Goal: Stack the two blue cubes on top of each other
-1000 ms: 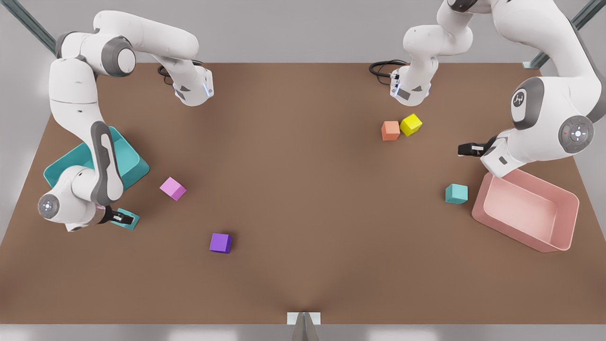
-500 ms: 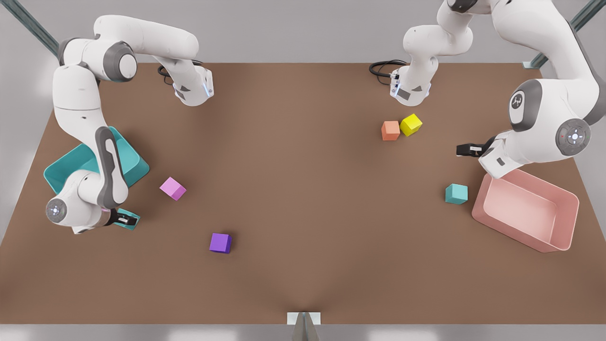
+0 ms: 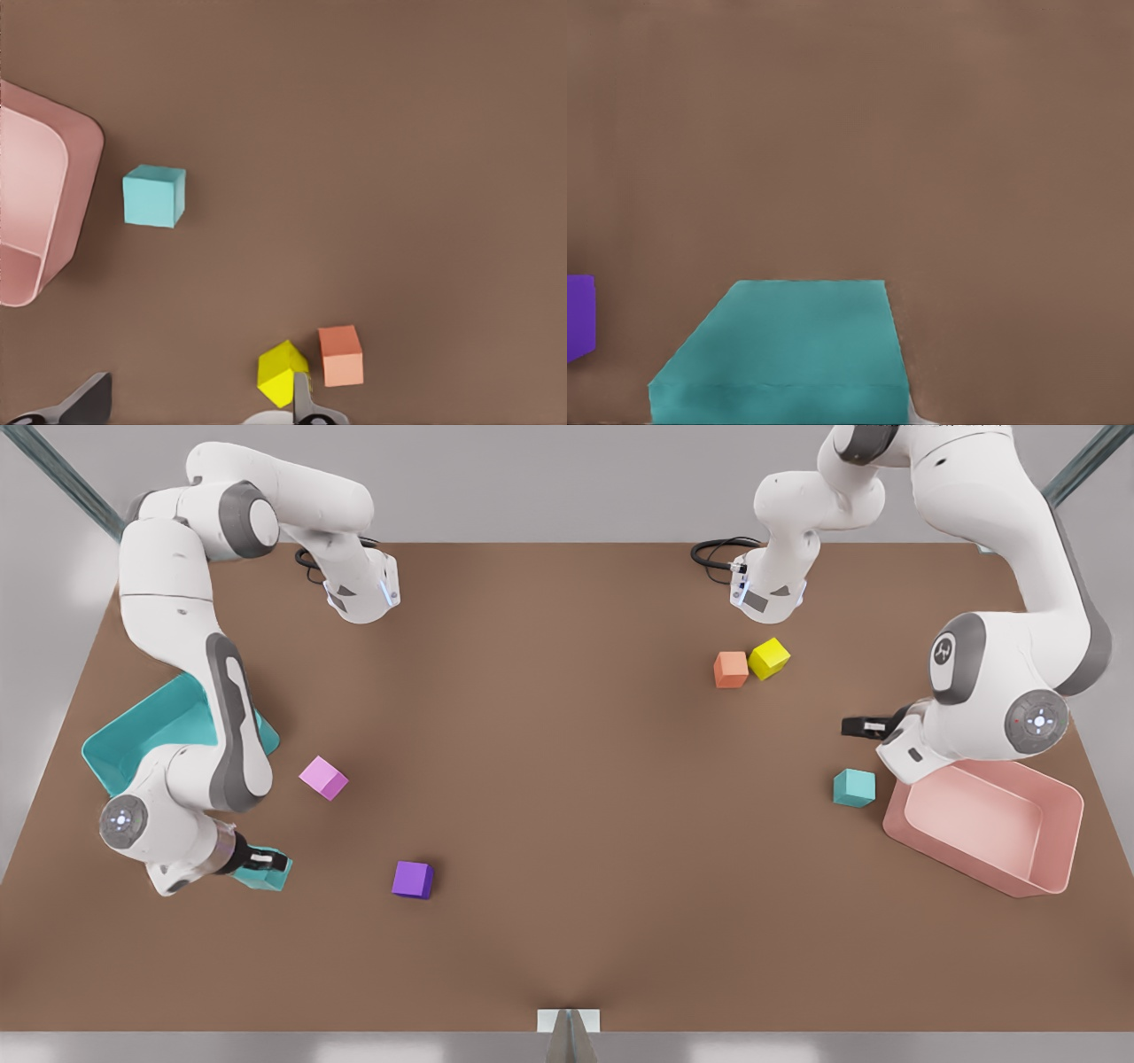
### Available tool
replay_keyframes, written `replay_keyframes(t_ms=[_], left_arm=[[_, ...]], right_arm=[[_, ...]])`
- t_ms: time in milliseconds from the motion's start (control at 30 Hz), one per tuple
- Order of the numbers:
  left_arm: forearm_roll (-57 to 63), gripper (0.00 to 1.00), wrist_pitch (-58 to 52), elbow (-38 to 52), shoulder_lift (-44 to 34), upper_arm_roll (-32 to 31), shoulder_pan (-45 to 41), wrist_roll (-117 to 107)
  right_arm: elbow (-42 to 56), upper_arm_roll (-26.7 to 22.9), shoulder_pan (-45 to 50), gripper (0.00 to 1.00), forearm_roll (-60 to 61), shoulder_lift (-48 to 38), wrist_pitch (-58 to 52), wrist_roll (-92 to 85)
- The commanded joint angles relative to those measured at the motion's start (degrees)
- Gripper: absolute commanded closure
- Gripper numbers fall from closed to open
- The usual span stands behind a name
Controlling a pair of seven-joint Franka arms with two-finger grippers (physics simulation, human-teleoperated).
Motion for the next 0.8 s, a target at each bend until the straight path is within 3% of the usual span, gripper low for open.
replay_keyframes(t_ms=[0, 100, 133, 233, 367, 500, 533, 600, 767], left_arm=[[0.6, 0.0, 2.4, -0.2, 1.3, 4.4, -4.0, -0.7], [0.6, 0.0, 15.5, -4.3, 4.8, 6.0, -3.9, 0.6], [0.4, 0.0, 24.1, -9.4, 4.6, 7.6, -4.0, 4.8], [0.2, 0.0, 37.1, -17.5, 4.7, 9.4, -3.9, 15.7], [0.6, 0.0, 46.5, -23.9, 4.7, 10.2, -4.0, 24.9], [0.6, 0.0, 51.0, -28.0, 4.8, 12.4, -3.9, 30.7], [0.6, 0.0, 51.0, -28.0, 5.0, 13.0, -3.9, 32.0], [0.6, 0.0, 51.2, -28.4, 5.4, 13.1, -3.8, 32.0], [-0.8, 0.0, 52.8, -31.0, 6.6, 13.5, -3.8, 32.0]], right_arm=[[3.6, 0.4, 7.1, 0.48, -0.8, -0.3, -8.4, 24.2], [6.8, 0.2, 23.6, 0.47, -1.1, -0.4, -9.6, 51.9], [8.1, 0.1, 29.5, 0.47, -1.4, 0.0, -9.5, 62.8], [13.7, -0.3, 38.8, 0.47, -3.8, 5.1, -7.3, 78.3], [20.9, -0.4, 44.7, 0.47, -6.9, 15.7, -1.3, 82.3], [21.1, -0.8, 46.2, 0.46, -8.1, 18.8, 4.3, 82.0], [21.1, -0.7, 46.2, 0.43, -9.0, 19.2, 4.7, 81.7], [21.1, -0.8, 46.2, 0.0, -10.6, 19.8, 6.2, 81.5], [21.1, -0.6, 46.1, 0.0, -12.0, 19.4, 6.3, 81.5]])
